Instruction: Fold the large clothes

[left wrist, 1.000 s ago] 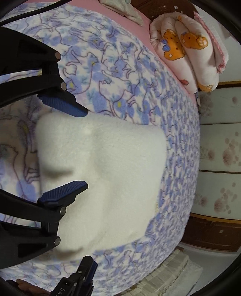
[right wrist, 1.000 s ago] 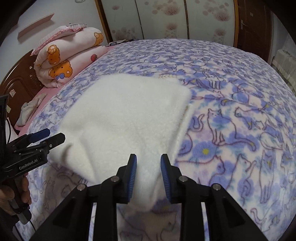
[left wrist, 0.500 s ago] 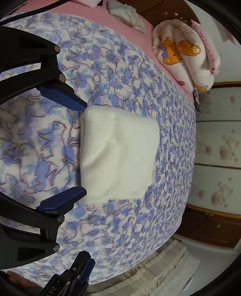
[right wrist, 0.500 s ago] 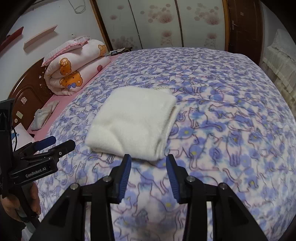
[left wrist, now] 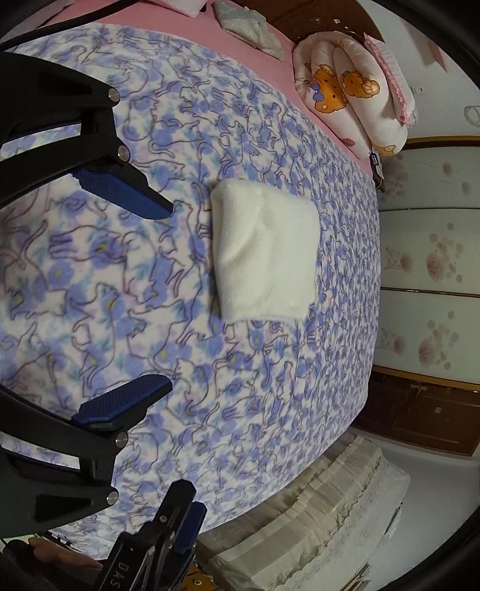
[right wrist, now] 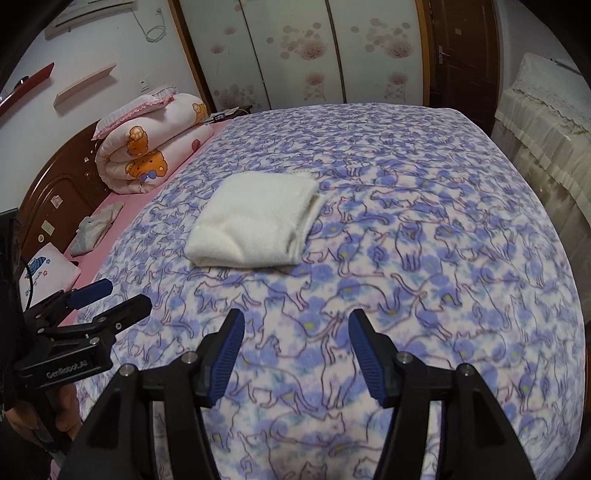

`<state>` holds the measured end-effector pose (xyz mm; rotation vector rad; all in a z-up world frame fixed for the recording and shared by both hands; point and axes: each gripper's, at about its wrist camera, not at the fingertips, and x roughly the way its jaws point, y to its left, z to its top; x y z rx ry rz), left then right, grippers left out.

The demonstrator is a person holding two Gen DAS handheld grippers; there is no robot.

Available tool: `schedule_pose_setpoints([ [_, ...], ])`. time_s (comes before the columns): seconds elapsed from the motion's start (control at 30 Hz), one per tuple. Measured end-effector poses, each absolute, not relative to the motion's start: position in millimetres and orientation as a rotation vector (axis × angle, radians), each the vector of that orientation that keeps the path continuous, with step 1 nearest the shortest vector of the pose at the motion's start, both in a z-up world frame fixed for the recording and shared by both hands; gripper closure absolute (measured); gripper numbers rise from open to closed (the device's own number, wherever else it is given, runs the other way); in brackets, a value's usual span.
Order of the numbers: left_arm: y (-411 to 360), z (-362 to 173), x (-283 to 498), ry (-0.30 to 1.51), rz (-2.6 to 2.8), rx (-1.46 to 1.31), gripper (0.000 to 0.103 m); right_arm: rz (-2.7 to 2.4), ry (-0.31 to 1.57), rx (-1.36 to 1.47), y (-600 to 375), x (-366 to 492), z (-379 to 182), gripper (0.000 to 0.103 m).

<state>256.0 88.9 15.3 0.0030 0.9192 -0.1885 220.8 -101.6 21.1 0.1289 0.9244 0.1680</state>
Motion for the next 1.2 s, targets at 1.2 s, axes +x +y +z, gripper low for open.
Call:
schedule_pose_setpoints([
  [1.2, 33, -16, 56, 0.876, -0.07, -0.011, 0.001, 0.009, 0.865, 0.173, -135, 23, -19, 0.025],
])
